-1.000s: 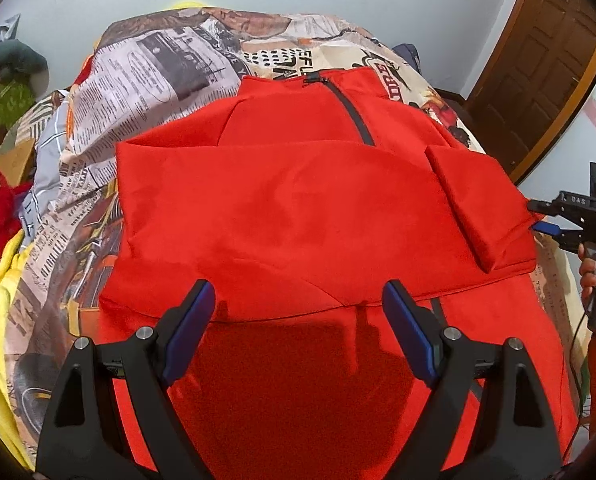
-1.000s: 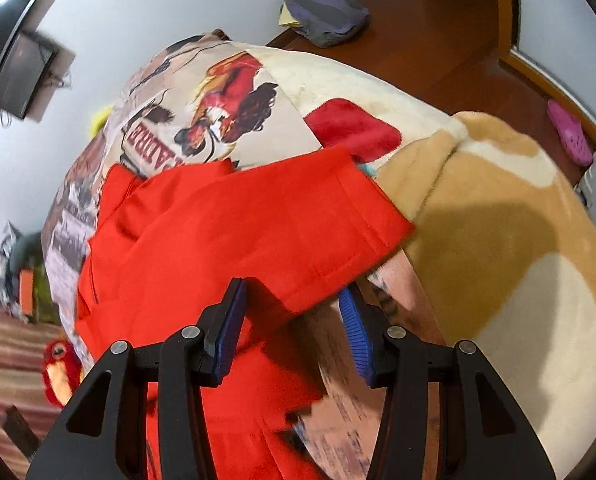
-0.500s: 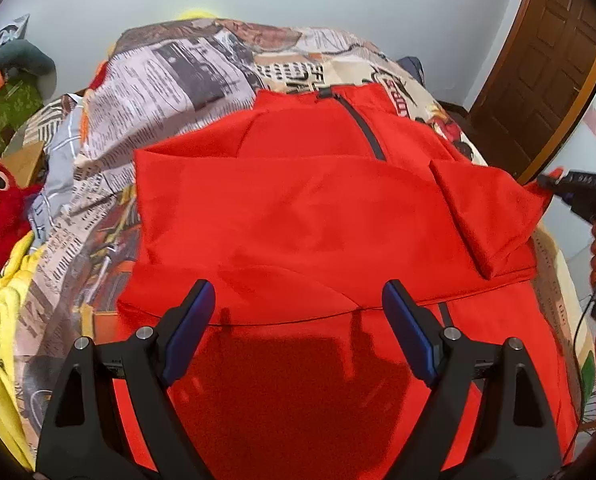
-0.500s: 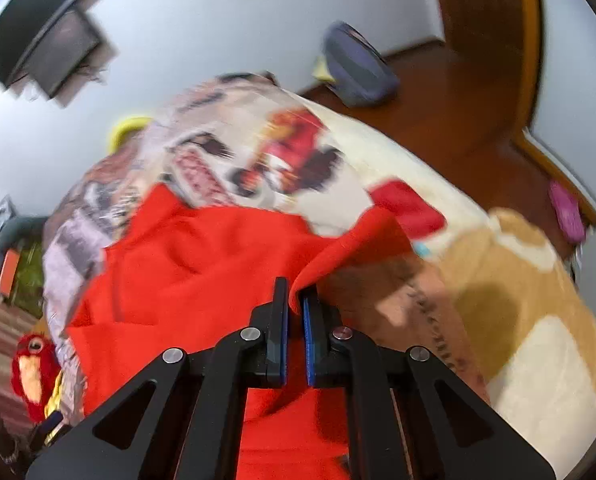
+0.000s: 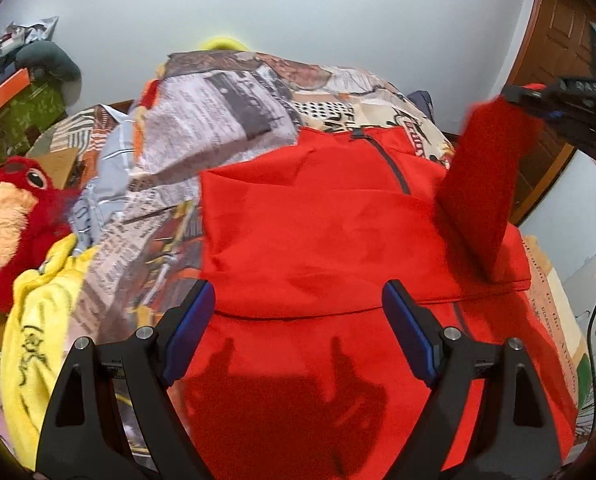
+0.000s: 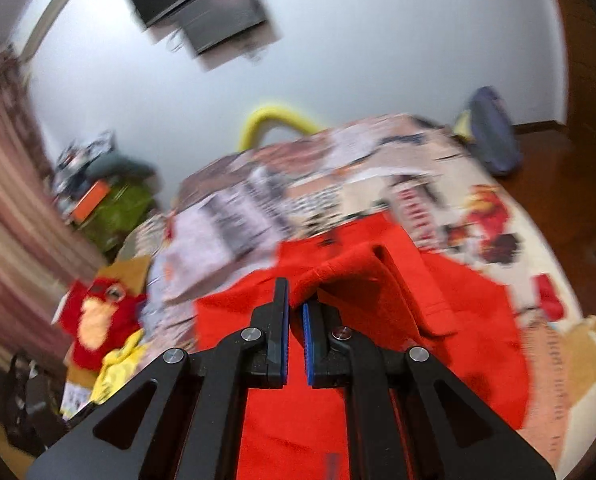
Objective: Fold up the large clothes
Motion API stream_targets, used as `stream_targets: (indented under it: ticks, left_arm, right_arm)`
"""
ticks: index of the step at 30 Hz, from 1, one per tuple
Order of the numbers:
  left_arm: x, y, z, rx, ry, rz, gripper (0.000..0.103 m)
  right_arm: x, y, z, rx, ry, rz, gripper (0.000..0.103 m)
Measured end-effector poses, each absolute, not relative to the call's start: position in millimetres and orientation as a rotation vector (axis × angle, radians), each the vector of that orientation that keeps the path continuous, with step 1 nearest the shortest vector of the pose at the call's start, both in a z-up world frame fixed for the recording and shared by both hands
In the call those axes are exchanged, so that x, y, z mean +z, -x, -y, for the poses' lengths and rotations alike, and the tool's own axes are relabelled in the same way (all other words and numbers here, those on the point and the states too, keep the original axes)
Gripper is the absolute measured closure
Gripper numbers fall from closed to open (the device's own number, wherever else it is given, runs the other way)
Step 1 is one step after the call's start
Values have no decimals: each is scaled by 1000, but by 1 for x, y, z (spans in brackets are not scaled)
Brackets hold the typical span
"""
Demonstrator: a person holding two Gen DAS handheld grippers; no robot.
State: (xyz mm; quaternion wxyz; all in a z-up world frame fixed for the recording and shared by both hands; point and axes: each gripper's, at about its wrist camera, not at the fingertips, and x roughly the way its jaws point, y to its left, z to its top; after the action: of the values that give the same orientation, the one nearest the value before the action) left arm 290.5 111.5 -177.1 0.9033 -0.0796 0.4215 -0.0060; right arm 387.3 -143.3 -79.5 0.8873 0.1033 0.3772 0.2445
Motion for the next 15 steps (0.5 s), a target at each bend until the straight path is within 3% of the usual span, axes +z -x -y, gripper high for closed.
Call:
stream_targets:
  ticks: [15]
  left_arm:
    - [-218, -248, -176, 71, 237, -969, 18]
  right_arm:
    - [-227, -342, -25, 716, 90, -1208, 98]
